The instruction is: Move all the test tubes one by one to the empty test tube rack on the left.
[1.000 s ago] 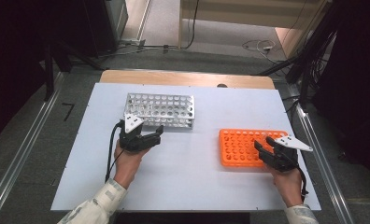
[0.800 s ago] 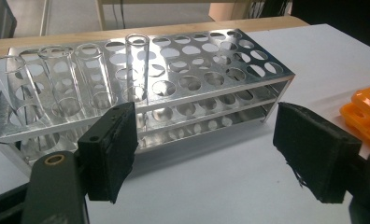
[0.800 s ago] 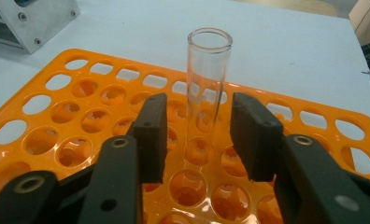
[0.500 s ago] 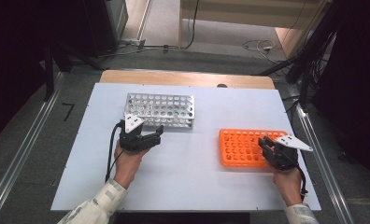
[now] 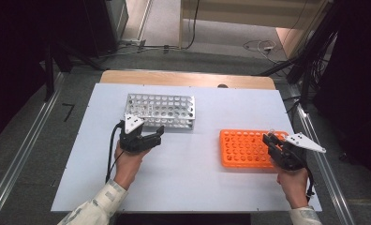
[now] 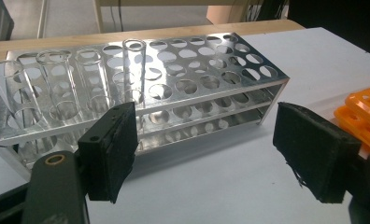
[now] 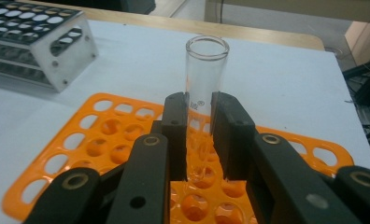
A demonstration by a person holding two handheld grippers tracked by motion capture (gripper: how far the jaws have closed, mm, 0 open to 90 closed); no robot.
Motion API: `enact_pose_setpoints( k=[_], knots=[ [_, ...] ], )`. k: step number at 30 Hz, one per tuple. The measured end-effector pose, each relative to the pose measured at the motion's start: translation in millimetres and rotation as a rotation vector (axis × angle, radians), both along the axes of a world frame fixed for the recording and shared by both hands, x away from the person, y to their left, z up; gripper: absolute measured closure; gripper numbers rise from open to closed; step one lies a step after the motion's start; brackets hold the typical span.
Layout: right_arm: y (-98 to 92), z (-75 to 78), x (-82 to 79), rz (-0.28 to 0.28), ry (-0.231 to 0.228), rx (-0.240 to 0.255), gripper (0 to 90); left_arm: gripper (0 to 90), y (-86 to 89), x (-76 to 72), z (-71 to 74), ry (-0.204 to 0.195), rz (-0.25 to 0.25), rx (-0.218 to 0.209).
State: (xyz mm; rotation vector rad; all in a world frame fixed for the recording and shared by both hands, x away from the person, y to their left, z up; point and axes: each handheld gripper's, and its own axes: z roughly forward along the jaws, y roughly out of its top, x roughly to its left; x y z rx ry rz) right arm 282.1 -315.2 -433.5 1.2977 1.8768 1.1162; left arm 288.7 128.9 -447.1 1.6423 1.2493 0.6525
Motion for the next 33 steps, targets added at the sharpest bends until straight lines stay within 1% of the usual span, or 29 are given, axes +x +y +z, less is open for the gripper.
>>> enact_pose_setpoints(
  k=[6,8,10,14,23,28,32,33],
  knots=[
    [13.3,7.3,-7.3,0.060,-0.009,0.004,73.0,22.0,-3.5,-2.0,2.1,-0.003,-0.016,-0.004],
    [20.4,8.9,-9.4,0.084,-0.006,0.006,73.0,22.0,-5.3,-2.8,2.5,-0.004,-0.018,-0.006],
    [28.4,10.0,-11.2,0.120,-0.003,0.021,73.0,22.5,-6.9,-3.9,3.6,-0.005,-0.029,-0.005],
    [48.5,11.2,-14.7,0.183,-0.002,0.024,73.0,22.6,-11.9,-6.1,6.3,-0.008,-0.050,-0.011],
    [100.2,5.2,-15.1,0.307,0.019,-0.009,73.0,23.2,-24.0,-12.4,11.5,-0.013,-0.106,-0.016],
    [127.1,0.2,-11.2,0.356,0.024,-0.026,73.0,23.8,-30.7,-14.6,12.9,-0.017,-0.134,-0.001],
    [145.9,-5.0,-6.5,0.381,0.033,-0.040,73.0,27.5,-33.3,-16.2,13.6,-0.017,-0.161,-0.007],
    [150.7,-6.3,-5.5,0.388,0.036,-0.043,73.0,28.9,-34.0,-16.9,14.0,-0.019,-0.170,-0.015]
  ],
)
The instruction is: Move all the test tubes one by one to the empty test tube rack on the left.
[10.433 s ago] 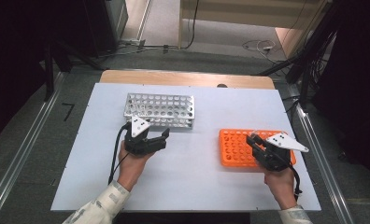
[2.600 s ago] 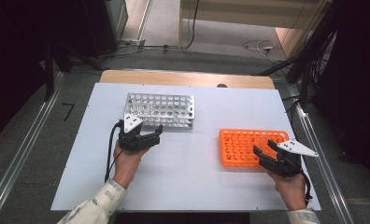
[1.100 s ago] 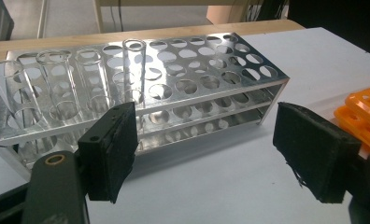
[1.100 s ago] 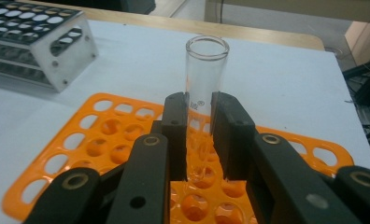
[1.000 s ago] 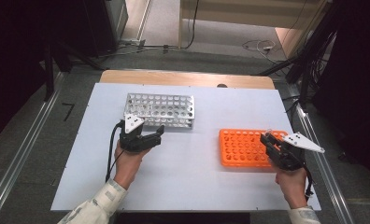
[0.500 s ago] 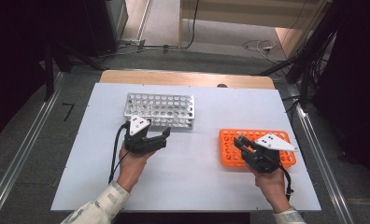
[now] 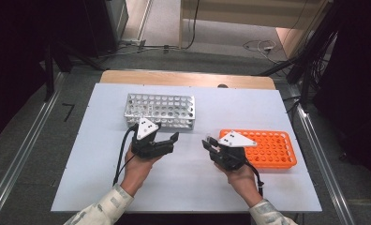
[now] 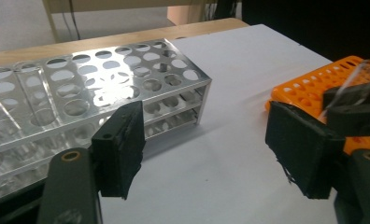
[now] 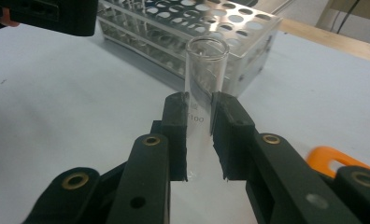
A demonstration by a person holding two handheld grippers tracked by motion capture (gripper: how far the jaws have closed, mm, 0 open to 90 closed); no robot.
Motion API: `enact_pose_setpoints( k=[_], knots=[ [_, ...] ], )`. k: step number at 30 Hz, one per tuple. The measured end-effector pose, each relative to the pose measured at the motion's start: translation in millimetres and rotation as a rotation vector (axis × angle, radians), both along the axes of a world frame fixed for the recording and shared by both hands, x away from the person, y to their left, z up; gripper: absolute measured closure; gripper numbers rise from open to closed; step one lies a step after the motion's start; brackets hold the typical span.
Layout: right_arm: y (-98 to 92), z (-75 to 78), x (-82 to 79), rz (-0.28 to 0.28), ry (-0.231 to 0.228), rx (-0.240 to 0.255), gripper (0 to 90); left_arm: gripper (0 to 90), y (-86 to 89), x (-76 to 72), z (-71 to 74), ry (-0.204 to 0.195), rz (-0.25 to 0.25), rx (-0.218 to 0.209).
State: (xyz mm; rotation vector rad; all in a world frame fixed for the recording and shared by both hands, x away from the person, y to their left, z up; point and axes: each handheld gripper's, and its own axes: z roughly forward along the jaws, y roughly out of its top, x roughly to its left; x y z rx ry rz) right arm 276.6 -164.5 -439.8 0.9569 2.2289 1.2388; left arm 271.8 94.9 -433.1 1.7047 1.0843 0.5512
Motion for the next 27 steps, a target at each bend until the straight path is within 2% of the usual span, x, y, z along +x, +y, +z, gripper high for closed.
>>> enact_pose_setpoints(
  k=[4,9,15,22,27],
  knots=[
    [18.5,-5.0,1.8,0.032,0.010,-0.016,73.0,37.7,-3.4,-3.0,2.8,-0.002,-0.058,-0.019],
    [37.3,-9.9,0.9,0.068,0.013,-0.031,73.0,42.5,-10.5,-7.6,5.7,-0.006,-0.127,-0.027],
    [50.2,-10.1,0.3,0.097,0.019,-0.035,73.0,51.6,-21.0,-11.8,5.2,-0.015,-0.192,0.000],
    [57.0,-6.1,-3.9,0.127,0.008,-0.025,73.0,63.1,-24.4,-12.1,3.3,-0.016,-0.207,0.017],
    [57.1,-4.9,-5.0,0.129,0.007,-0.020,73.0,70.2,-25.8,-13.0,2.7,-0.028,-0.212,0.032]
  ],
)
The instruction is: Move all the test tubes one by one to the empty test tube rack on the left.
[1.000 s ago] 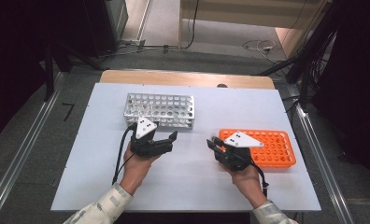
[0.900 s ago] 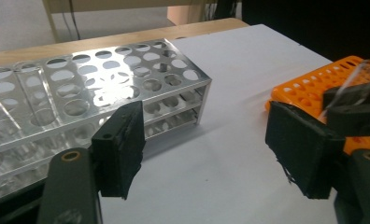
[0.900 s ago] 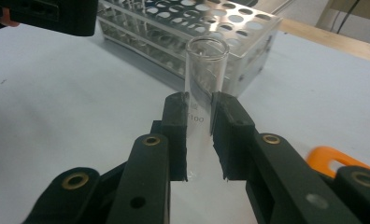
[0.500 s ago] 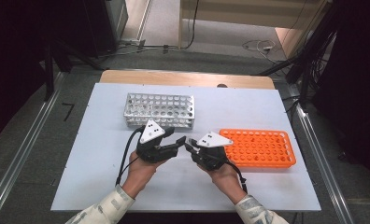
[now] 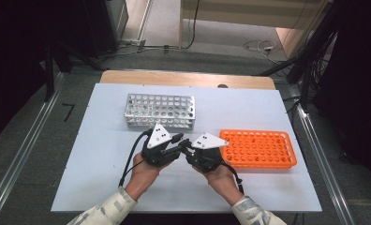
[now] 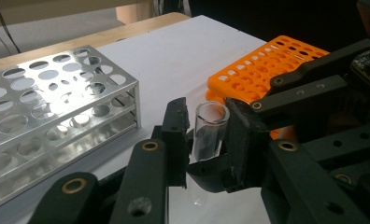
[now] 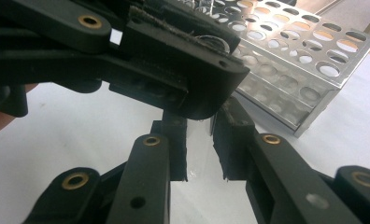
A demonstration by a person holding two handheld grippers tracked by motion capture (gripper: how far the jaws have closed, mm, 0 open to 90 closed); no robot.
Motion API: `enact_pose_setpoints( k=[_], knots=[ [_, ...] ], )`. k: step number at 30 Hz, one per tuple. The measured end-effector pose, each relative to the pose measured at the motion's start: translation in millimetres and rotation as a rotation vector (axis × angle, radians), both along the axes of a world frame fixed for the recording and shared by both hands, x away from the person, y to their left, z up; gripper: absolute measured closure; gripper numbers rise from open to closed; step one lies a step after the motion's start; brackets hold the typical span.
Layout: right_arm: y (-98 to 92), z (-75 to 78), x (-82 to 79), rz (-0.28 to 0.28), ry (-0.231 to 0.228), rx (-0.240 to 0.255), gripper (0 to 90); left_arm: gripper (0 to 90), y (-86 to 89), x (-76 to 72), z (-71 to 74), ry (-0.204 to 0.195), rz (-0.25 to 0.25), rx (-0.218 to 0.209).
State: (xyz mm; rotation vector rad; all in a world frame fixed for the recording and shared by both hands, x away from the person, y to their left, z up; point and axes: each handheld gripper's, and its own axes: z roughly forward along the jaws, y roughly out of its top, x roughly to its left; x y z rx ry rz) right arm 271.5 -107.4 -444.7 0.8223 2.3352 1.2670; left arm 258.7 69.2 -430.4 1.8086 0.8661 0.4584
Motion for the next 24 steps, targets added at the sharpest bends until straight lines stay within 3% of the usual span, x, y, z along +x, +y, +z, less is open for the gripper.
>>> enact_pose_setpoints(
  k=[10,12,16,24],
  knots=[
    [-0.7,-0.1,-0.1,-0.003,0.004,0.001,72.0,75.2,-0.7,0.2,-0.2,-0.004,-0.011,0.007],
    [-1.4,0.1,0.6,-0.003,0.013,0.005,60.2,75.3,-0.3,1.0,0.1,0.002,-0.011,0.001],
    [-4.8,0.4,1.2,-0.001,0.015,0.003,49.7,75.2,3.1,3.8,0.7,0.018,0.001,-0.021],
    [-21.3,2.5,4.3,-0.036,0.033,0.017,35.7,75.3,12.8,11.6,5.2,0.028,0.039,-0.048]
  ],
)
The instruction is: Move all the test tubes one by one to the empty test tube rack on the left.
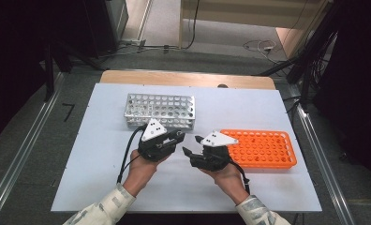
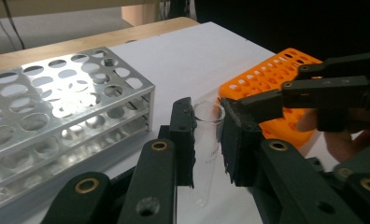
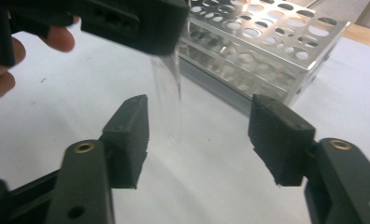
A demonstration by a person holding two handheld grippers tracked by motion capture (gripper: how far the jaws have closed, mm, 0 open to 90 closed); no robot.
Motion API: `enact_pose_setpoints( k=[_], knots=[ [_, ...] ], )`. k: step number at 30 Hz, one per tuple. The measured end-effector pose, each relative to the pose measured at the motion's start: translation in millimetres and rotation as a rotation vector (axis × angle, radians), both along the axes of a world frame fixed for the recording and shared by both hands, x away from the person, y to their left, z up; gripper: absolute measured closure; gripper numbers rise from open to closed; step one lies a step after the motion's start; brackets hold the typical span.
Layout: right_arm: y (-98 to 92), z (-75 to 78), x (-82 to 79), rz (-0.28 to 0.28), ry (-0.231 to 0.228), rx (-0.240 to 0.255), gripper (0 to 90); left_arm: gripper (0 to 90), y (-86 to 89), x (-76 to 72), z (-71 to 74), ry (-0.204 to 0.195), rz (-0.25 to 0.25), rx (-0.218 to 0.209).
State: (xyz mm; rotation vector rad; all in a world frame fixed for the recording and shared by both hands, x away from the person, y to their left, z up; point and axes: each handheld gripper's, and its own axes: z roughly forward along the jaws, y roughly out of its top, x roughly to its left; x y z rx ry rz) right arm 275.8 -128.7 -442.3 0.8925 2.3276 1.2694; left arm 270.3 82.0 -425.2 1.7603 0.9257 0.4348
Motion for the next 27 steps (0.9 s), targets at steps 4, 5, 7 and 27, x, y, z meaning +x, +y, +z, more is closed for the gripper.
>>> enact_pose_setpoints(
  k=[4,5,7,27],
  knots=[
    [-11.2,0.7,-0.9,-0.020,0.013,0.008,33.1,75.3,5.5,5.1,3.2,-0.005,0.024,0.004],
    [-14.4,0.8,-0.9,-0.020,0.012,0.011,33.1,75.3,6.9,6.7,4.5,-0.004,0.031,0.004],
    [-20.7,1.6,-1.9,-0.031,0.013,0.011,32.9,75.3,10.1,10.4,7.6,-0.010,0.047,0.007],
    [-73.9,7.4,-7.1,-0.108,0.004,0.027,33.3,75.4,35.0,56.8,35.2,-0.049,0.218,0.031]
  ],
)
